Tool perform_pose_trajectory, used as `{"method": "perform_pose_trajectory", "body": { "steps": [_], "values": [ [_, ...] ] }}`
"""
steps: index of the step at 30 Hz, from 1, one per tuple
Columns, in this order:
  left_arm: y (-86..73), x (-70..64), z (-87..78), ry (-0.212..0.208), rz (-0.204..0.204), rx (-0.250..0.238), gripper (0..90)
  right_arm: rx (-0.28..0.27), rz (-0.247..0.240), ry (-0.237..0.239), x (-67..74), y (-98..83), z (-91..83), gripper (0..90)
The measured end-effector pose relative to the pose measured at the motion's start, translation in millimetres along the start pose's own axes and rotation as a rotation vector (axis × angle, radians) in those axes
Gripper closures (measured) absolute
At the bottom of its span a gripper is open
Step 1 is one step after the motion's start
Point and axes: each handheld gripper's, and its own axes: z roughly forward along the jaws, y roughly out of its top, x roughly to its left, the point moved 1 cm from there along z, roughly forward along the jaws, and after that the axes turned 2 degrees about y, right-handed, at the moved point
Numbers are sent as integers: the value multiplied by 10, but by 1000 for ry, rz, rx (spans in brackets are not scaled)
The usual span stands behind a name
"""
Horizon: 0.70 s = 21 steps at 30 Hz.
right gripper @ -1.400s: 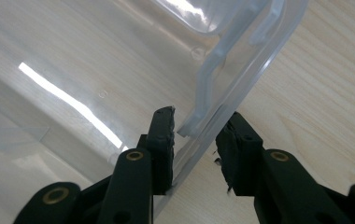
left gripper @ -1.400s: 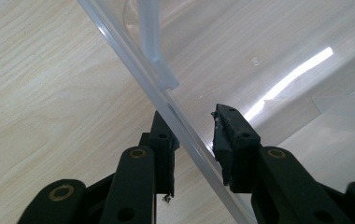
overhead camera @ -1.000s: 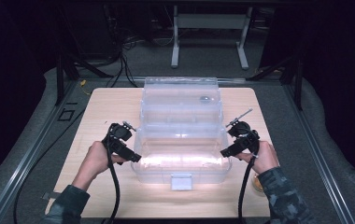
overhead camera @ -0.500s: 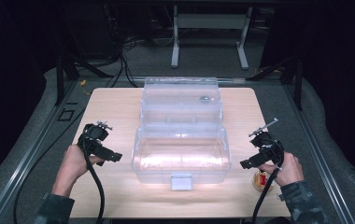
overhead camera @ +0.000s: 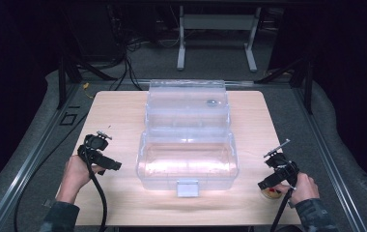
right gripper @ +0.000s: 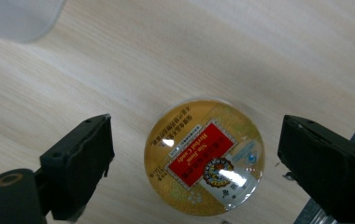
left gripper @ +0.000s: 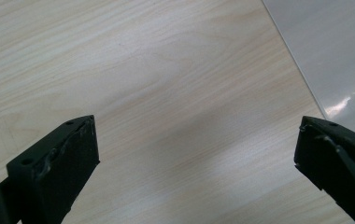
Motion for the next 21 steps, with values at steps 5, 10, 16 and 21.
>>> {"method": "perform_pose_trajectory", "body": {
  "steps": [5,10,16,21],
  "values": [
    [-8,8,20,-5,0,4,1,23,12,-2,-27,-61,68,131],
    [3,6,18,-11,-2,-1,1,46,28,-7,-49,-107,123,139],
    [-4,8,55,-18,0,9,1,55,37,-12,-81,-126,159,150],
    [-7,20,66,-14,2,8,1,75,36,-23,-55,-122,207,163]
  ]
}}
